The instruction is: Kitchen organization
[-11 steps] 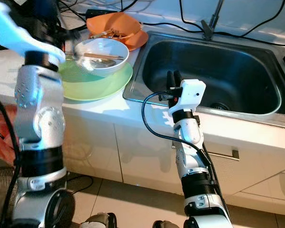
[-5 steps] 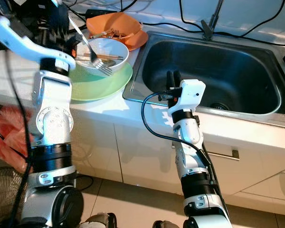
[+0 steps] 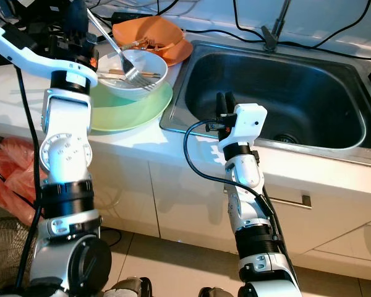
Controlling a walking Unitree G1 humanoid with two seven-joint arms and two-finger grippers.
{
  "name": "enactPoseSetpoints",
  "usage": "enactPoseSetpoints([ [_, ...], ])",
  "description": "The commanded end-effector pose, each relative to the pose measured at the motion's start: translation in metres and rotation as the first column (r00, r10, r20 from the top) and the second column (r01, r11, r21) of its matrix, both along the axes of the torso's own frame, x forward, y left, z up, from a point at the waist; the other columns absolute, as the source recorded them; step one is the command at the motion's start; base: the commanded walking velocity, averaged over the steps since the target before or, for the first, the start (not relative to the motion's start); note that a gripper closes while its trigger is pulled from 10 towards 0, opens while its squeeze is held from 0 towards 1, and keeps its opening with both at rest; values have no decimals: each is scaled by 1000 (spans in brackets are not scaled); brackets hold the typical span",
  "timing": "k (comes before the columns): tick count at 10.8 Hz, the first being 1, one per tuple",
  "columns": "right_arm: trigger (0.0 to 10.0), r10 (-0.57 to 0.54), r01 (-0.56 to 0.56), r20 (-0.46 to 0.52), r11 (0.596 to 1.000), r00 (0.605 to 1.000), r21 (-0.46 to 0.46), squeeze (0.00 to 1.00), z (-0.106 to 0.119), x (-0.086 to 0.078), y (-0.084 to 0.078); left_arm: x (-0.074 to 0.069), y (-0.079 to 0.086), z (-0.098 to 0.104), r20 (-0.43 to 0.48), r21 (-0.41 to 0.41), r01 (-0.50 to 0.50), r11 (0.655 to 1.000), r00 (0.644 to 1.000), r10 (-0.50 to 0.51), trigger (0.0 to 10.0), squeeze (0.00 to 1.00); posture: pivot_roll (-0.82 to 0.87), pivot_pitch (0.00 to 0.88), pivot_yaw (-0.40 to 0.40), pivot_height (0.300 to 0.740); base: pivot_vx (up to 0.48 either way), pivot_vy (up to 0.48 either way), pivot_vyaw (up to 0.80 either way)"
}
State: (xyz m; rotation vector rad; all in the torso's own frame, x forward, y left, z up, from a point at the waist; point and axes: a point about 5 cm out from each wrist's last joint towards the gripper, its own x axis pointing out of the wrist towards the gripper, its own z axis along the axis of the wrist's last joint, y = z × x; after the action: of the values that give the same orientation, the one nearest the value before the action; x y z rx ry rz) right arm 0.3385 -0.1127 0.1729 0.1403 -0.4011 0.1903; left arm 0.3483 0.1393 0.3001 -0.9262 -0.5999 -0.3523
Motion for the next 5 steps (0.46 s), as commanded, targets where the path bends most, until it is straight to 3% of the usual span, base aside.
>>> enactPoseSetpoints([
  [1,10000,19,-19,-22,1000,1000,2,0,-6,-2,1,1,-9,8,29,6,53,999,998,-53,10000,0,146,105,-36,740,0,0,0],
  [3,10000,236,-234,-40,971,971,43,0,-5,-9,24,5,-20,2,20,0,90,996,996,-90,10000,0,139,109,-36,740,0,0,0],
  [5,10000,360,-356,-22,928,933,106,0,1,-15,37,6,-26,5,32,-5,113,994,993,-113,10000,0,139,109,-37,740,0,0,0],
])
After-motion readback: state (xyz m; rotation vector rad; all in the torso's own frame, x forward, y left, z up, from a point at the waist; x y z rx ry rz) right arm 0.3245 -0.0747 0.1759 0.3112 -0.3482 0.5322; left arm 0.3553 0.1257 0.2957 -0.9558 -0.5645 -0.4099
